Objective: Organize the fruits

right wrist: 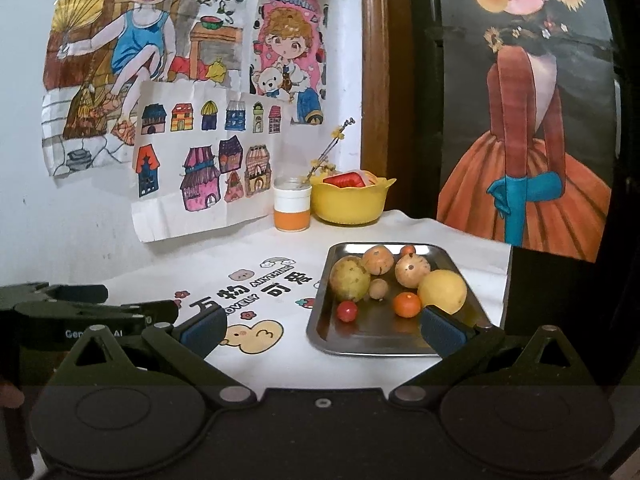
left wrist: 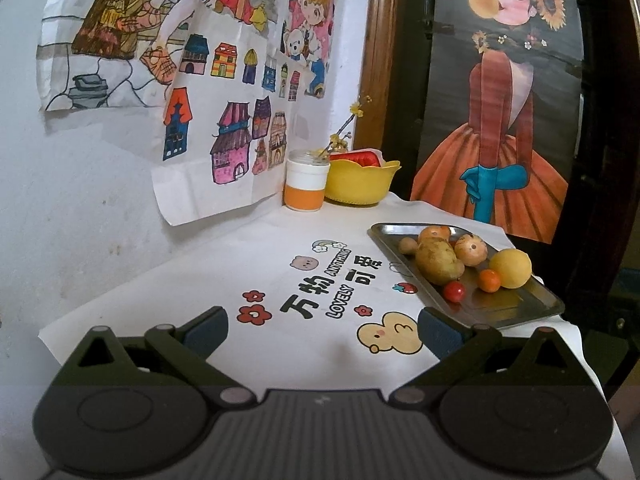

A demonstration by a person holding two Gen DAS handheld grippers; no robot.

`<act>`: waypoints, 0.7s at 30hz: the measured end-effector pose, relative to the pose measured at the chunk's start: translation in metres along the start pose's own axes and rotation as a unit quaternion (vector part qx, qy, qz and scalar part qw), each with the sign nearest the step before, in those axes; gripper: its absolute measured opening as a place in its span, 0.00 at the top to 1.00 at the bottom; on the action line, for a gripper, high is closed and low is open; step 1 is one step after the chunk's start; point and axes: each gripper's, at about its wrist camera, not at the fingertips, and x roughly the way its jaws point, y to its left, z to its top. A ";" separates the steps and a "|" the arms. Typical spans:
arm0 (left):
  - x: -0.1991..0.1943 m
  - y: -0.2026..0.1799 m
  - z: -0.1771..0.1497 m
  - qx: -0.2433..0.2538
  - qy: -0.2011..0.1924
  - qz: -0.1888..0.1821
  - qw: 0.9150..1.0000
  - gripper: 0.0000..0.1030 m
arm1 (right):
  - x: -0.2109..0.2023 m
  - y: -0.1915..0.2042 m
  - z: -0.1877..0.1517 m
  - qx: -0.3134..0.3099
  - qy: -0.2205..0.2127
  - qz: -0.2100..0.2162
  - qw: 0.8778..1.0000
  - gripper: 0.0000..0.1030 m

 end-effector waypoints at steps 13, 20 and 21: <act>-0.005 0.016 -0.005 -0.007 -0.008 -0.004 1.000 0.00 | 0.006 0.015 -0.007 0.016 -0.014 -0.025 0.999 0.01; -0.007 0.023 -0.007 -0.013 -0.012 -0.004 1.000 0.00 | 0.003 0.022 -0.010 0.021 -0.024 -0.033 0.999 0.01; -0.007 0.023 -0.007 -0.014 -0.012 -0.004 1.000 0.00 | 0.002 0.023 -0.010 0.020 -0.026 -0.035 0.999 0.01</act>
